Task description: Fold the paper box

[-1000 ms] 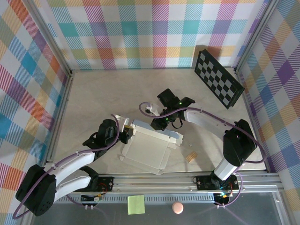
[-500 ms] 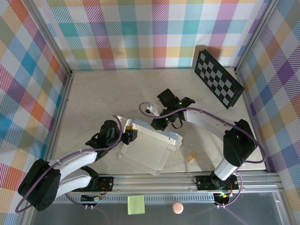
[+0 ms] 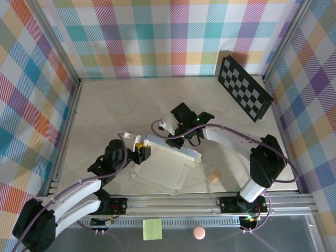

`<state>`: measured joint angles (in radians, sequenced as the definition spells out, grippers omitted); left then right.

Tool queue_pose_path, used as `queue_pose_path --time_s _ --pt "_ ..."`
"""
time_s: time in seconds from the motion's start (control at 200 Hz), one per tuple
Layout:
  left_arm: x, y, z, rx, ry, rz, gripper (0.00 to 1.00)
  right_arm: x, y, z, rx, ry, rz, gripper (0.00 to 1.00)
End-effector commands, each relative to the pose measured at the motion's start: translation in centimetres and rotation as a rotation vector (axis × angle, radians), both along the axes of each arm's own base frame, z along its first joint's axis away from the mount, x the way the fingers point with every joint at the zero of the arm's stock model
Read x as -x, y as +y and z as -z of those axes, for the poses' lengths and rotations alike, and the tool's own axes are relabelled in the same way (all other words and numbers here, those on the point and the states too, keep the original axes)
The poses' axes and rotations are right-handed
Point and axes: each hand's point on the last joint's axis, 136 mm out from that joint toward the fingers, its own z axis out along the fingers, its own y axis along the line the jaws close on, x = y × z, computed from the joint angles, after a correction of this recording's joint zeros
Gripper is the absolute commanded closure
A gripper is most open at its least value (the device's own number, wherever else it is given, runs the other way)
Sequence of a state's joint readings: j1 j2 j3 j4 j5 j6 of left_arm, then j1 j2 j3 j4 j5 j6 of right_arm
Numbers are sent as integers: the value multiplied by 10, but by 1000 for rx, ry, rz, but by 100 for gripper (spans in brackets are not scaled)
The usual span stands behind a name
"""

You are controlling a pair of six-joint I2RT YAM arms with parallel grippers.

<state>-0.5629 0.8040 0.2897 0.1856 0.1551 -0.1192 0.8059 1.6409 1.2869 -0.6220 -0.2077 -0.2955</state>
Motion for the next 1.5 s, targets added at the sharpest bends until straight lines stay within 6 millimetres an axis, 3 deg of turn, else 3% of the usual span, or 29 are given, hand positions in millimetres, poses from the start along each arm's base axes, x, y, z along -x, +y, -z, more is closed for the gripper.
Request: queue_pose_path --time_s 0.0,0.26,0.345,0.425,0.575,0.8,0.925,1.19,1.495 --pt "3 7 -13 -8 -23 -31 47 16 -27 47 175 71 2 88" --pt "-8 30 -66 -157 -168 -105 46 15 -26 47 175 70 -4 87" --pt "-7 29 -69 -303 -217 -27 47 16 -26 47 174 71 -5 87" --pt "-16 43 -70 -417 -226 -80 46 15 -26 46 173 69 -5 87" --pt "-20 57 -48 -628 -172 -50 42 16 -26 45 172 68 -8 87" --pt "-21 71 -34 -806 -74 -11 41 14 -24 45 167 68 -10 87" --pt "-20 67 -21 -792 -15 28 41 15 -24 45 165 70 -11 87" --pt "-18 35 12 -590 47 79 41 15 -23 45 162 69 -11 87" --pt "-24 20 24 -543 23 111 43 14 -21 45 154 69 -14 87"
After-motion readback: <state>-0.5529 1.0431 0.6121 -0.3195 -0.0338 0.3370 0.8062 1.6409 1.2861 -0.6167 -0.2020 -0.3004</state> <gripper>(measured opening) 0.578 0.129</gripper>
